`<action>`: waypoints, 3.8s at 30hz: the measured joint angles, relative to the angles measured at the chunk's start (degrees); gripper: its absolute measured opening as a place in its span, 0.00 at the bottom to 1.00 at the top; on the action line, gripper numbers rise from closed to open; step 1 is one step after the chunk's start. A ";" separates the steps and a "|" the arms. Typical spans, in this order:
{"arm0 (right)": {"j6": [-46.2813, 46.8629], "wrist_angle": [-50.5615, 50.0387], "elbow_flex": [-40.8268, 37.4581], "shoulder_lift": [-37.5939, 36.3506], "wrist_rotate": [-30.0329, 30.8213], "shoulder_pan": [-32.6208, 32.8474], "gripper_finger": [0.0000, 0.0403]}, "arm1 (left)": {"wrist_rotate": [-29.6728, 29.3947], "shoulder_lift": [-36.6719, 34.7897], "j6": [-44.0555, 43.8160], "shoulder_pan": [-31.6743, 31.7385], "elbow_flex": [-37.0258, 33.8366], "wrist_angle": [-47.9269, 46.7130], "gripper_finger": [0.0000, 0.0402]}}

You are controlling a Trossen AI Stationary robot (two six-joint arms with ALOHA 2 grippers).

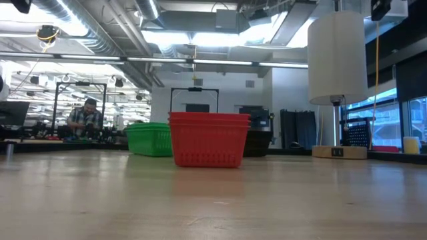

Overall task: Stack baskets by color
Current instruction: Return to Home Position

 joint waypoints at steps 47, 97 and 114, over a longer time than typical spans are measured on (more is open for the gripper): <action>-10.12 33.47 -35.90 -12.53 -16.64 -0.04 0.00 | 11.05 0.04 0.46 -0.04 -46.18 49.80 0.00; -11.77 28.21 -35.84 -12.53 -18.50 -0.04 0.00 | 17.84 0.04 9.88 -0.02 -52.09 53.70 0.00; -11.78 28.21 -35.84 -12.53 -18.50 -0.04 0.00 | 17.82 0.04 9.88 -0.01 -52.09 53.70 0.00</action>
